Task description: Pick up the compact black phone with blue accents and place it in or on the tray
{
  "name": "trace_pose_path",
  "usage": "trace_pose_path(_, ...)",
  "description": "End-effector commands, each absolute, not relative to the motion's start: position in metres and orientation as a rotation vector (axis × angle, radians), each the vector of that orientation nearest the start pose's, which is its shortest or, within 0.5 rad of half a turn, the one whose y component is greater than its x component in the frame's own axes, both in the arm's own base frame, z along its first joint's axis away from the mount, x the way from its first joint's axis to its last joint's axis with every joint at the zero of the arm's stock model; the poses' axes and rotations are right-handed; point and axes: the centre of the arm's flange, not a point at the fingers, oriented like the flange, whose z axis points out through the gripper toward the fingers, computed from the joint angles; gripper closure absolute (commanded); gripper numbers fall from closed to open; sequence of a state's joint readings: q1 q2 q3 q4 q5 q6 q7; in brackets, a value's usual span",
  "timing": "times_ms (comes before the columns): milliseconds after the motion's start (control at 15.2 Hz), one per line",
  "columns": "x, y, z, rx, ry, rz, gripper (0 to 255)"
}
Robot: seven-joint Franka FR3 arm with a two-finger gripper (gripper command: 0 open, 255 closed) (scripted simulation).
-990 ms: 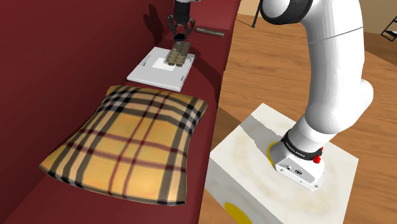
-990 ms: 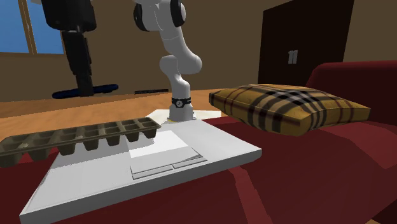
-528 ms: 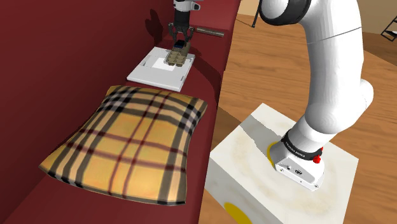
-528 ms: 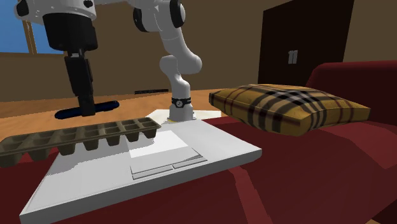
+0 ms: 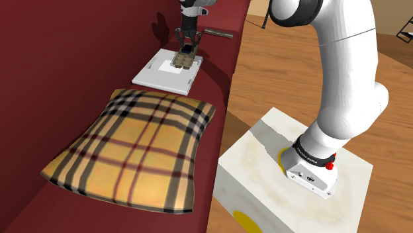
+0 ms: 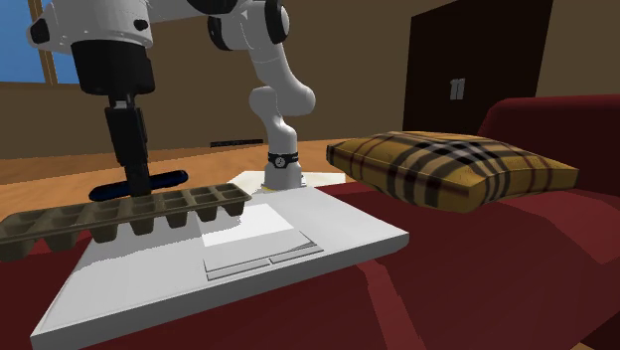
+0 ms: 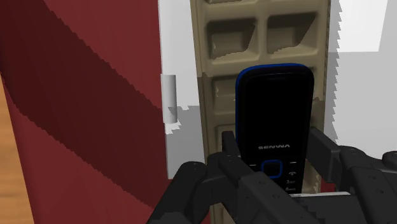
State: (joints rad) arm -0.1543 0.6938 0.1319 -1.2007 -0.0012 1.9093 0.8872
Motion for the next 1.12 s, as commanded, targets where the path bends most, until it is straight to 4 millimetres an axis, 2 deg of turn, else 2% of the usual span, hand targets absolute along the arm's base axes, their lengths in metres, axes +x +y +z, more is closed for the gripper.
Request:
trace_pose_path(0, 0.744, -0.043, 0.377, -2.726, 1.385, 0.025, 255)
trace_pose_path(66, 0.744, -0.043, 0.377, -2.726, 1.385, 0.025, 255)
trace_pose_path(132, 0.744, -0.043, 0.377, -2.726, 1.385, 0.025, 0)
trace_pose_path(462, 0.744, -0.043, 0.377, -2.726, 1.385, 0.025, 0)
trace_pose_path(726, 0.743, -0.047, 0.426, -2.726, 1.385, 0.025, 0)
trace_pose_path(1056, 0.743, -0.047, 0.426, -2.726, 1.385, 0.025, 0)
